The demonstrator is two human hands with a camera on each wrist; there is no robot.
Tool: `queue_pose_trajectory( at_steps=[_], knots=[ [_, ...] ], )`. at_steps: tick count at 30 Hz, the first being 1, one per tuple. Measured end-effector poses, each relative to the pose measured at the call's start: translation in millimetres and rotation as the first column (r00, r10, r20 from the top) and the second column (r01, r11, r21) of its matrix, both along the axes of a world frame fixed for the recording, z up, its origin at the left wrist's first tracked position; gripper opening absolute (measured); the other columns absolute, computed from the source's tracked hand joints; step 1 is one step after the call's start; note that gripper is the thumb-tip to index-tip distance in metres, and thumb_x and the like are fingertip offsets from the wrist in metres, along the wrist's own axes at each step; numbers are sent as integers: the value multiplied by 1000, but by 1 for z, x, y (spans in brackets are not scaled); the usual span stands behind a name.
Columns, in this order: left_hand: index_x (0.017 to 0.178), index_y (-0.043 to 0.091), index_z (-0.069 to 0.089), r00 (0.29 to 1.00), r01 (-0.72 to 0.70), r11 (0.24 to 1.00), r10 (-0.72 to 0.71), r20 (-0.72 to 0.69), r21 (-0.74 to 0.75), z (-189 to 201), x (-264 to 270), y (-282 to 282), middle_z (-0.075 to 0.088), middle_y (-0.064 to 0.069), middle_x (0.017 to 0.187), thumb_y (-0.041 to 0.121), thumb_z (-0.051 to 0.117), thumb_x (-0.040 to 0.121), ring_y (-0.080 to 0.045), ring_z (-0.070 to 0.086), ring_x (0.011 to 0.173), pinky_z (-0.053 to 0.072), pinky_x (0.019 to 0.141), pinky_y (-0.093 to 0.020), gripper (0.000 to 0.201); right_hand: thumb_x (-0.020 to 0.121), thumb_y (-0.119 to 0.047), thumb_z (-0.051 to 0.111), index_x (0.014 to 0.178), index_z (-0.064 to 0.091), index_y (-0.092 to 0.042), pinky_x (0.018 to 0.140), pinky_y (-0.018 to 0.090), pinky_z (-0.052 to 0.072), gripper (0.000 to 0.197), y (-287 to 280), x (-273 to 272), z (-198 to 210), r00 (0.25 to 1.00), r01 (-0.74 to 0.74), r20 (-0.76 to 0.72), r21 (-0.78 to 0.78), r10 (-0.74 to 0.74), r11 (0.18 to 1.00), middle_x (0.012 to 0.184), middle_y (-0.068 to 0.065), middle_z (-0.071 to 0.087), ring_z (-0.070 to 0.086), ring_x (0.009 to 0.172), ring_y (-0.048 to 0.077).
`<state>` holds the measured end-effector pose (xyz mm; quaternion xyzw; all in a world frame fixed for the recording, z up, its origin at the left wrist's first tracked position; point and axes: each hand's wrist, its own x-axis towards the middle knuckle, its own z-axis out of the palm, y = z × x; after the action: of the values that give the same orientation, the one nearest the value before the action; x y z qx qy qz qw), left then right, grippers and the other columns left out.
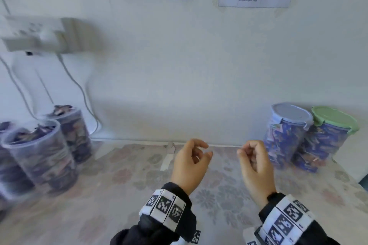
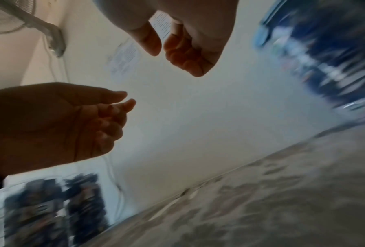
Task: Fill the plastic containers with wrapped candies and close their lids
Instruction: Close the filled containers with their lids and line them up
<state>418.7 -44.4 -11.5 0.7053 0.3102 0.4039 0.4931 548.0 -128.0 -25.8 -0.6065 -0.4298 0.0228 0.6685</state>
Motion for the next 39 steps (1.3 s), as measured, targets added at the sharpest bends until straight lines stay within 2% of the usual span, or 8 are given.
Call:
queue_pose_trajectory(
  at_steps=[5,8,12,18,23,27,31,39],
  knots=[
    [81,21,60,925,-364,931,359,124,20,-12,-116,20,49,12,54,3,65,82,-1,42,50,41,52,-22,19,82,-16,56,80,49,-22,52,17,35,9,46,-79,-1,957,-290,4,-18,290,957,66,-10,51,42,54,3],
    [83,29,55,718,-679,733,652,244,38,-15,-181,43,51,4,69,-3,68,79,-5,48,59,40,56,-10,34,82,-20,56,88,51,-19,54,15,37,8,80,-126,-5,904,-426,-10,-107,427,898,67,-14,51,44,55,3],
    [109,24,51,593,-802,597,788,162,32,-25,-254,86,55,-7,109,5,75,74,-27,55,94,48,84,-35,46,80,-26,60,97,51,-28,59,14,43,20,124,-187,-8,835,-543,-48,-225,547,809,75,-9,55,49,59,2],
    [144,30,21,762,-647,762,647,10,37,-27,-304,134,34,4,147,20,80,70,-13,35,133,31,112,-43,95,89,-27,62,125,40,-38,74,8,43,43,190,-265,6,773,-625,-136,-334,620,705,113,-4,52,57,89,-2],
    [146,36,11,859,-511,859,512,23,-48,-13,-309,148,26,0,148,12,77,73,-7,30,129,29,106,-28,101,89,-42,58,129,33,-46,105,33,37,47,230,-301,18,726,-687,-246,-265,642,676,138,-2,46,45,125,10],
    [145,35,17,873,-487,873,488,20,-34,-11,-314,152,32,-1,141,10,76,74,-9,33,125,29,100,-24,95,97,-17,48,139,34,-24,99,29,44,44,234,-311,24,707,-704,-289,-207,645,679,108,-17,57,58,97,-6],
    [142,40,24,911,-408,913,409,51,-22,-15,-323,146,36,7,140,9,77,72,-12,37,131,34,105,-29,93,93,-21,57,120,43,-38,82,29,49,35,218,-307,24,731,-680,-278,-217,623,701,88,-5,64,63,88,10],
    [118,55,34,992,-119,993,119,31,17,-5,-346,97,55,16,109,3,82,64,3,56,95,47,67,-7,89,65,-53,78,133,37,-33,89,26,50,81,150,-287,30,677,-734,-223,-277,702,620,122,8,61,65,105,20]
  ],
)
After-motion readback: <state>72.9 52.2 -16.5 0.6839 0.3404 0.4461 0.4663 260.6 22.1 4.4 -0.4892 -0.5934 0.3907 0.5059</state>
